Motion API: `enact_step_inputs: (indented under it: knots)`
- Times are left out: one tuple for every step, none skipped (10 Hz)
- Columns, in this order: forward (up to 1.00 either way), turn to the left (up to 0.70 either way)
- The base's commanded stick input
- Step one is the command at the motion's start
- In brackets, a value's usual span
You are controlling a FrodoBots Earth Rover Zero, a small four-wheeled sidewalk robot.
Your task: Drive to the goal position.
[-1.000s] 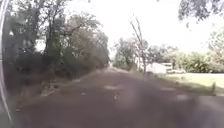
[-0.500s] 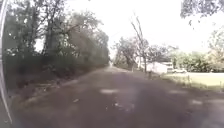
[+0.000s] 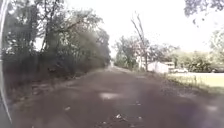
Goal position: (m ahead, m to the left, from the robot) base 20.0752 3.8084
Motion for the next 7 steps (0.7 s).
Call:
enact_step_inputs:
  knots:
    - [0.70, -0.17]
    - [0.70, -0.28]
    - [0.70, -0.11]
    - [0.70, 0.00]
    - [0.70, 0.00]
    - [0.70, 0.00]
    - [0.70, 0.00]
